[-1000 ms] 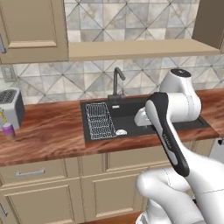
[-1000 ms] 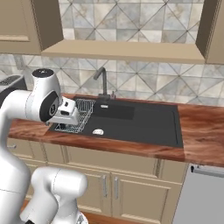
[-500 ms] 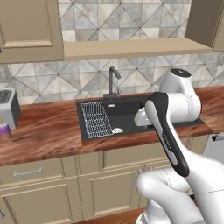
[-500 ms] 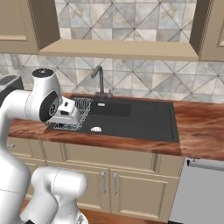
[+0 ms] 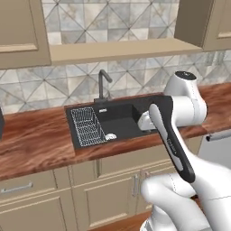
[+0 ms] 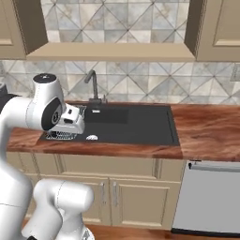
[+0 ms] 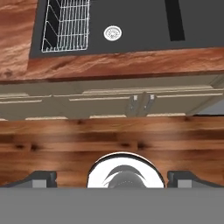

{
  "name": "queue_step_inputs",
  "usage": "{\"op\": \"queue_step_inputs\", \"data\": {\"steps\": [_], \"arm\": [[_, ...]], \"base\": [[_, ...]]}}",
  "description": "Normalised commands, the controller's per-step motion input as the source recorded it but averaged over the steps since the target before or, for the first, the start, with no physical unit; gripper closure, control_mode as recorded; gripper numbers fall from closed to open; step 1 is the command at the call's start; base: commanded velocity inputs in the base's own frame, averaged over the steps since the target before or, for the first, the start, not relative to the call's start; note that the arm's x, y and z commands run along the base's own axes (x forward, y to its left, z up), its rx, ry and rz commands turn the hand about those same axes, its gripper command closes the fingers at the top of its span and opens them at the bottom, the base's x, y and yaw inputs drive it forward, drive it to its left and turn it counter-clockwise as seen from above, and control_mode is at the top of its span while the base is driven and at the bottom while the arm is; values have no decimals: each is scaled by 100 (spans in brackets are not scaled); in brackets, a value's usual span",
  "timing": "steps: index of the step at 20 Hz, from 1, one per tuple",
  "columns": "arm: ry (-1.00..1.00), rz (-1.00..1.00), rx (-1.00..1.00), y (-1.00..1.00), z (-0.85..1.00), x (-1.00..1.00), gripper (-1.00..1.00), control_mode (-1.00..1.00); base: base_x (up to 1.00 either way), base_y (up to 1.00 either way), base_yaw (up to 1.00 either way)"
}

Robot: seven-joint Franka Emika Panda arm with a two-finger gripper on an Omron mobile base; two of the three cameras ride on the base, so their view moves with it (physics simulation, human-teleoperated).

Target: Four empty soda cans are scattered around the kitchen. Gather all the cans and cluster them next to the stove for recycling.

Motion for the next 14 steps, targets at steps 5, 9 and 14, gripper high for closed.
{"op": "queue_step_inputs", "data": {"steps": [5,9,14], "arm": [[0,0,0,0,0,0,-100,100],[0,0,0,0,0,0,-100,100],[0,0,0,0,0,0,-100,100]], "base": [[-1,0,-38],[0,0,-41],[-1,0,-40]]}}
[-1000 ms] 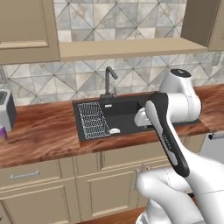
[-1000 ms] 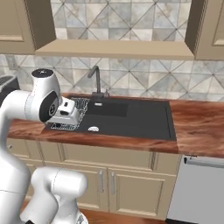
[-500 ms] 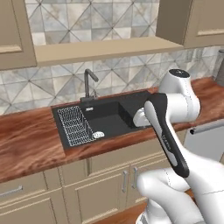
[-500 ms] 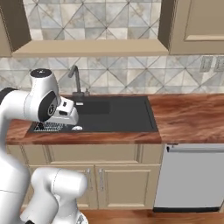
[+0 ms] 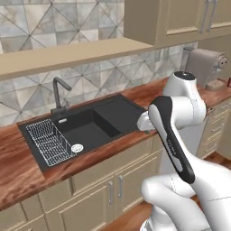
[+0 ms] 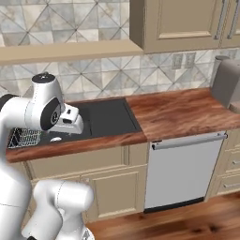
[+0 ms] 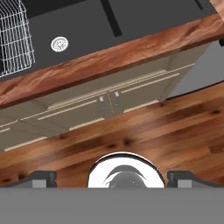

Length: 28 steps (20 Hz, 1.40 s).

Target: Four empty soda cans are scattered around the kitchen. Gather all the cans and cluster them next to the stove for recycling.

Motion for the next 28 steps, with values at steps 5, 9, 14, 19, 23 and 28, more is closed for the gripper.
{"op": "queue_step_inputs", "data": {"steps": [5,9,14,19,23,28], "arm": [[0,0,0,0,0,0,-100,100],[0,0,0,0,0,0,-100,100],[0,0,0,0,0,0,-100,100],[0,0,0,0,0,0,-100,100],[0,0,0,0,0,0,-100,100],[0,0,0,0,0,0,-100,100]], "base": [[-5,0,-39],[-8,0,-36],[0,0,-35],[0,0,-34],[0,0,-34],[0,0,-33]]}}
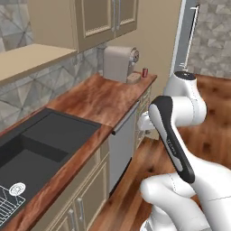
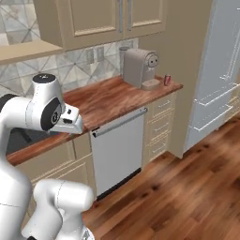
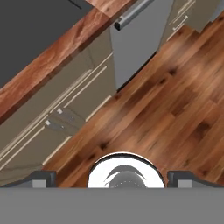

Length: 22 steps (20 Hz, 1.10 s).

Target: Four empty soda cans are scattered around the kitchen. Gather all the cans and cluster them next to the stove for recycling.

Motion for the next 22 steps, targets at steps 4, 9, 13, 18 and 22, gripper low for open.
{"op": "queue_step_inputs", "data": {"steps": [4,9,13,18,22], "arm": [[0,0,0,0,0,0,-100,100],[0,0,0,0,0,0,-100,100],[0,0,0,0,0,0,-100,100],[0,0,0,0,0,0,-100,100],[0,0,0,0,0,0,-100,100]], "base": [[0,0,-32],[0,-2,-33],[0,-8,-37],[-2,-9,-37],[-8,-12,-33]]}}
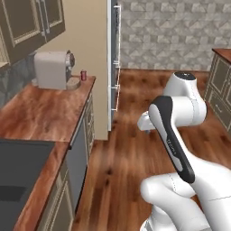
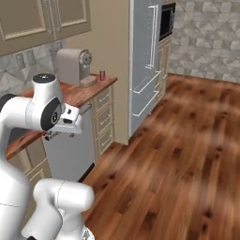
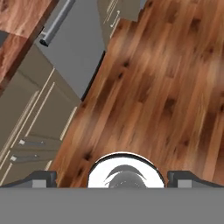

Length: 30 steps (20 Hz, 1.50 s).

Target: Four empty soda cans are scattered around the kitchen. Gather all the cans and cluster them next to the stove for recycling.

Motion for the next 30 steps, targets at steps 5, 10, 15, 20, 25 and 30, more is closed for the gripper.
{"op": "queue_step_inputs", "data": {"steps": [5,10,15,20,25,30], "arm": [[0,0,0,0,0,0,-100,100],[0,0,0,0,0,0,-100,100],[0,0,0,0,0,0,-100,100],[0,0,0,0,0,0,-100,100],[0,0,0,0,0,0,-100,100],[0,0,0,0,0,0,-100,100]], "base": [[-6,-16,-29],[-3,-22,-31],[-1,-25,-34],[0,-29,-34],[-2,-31,-33],[-5,-32,-32]]}}
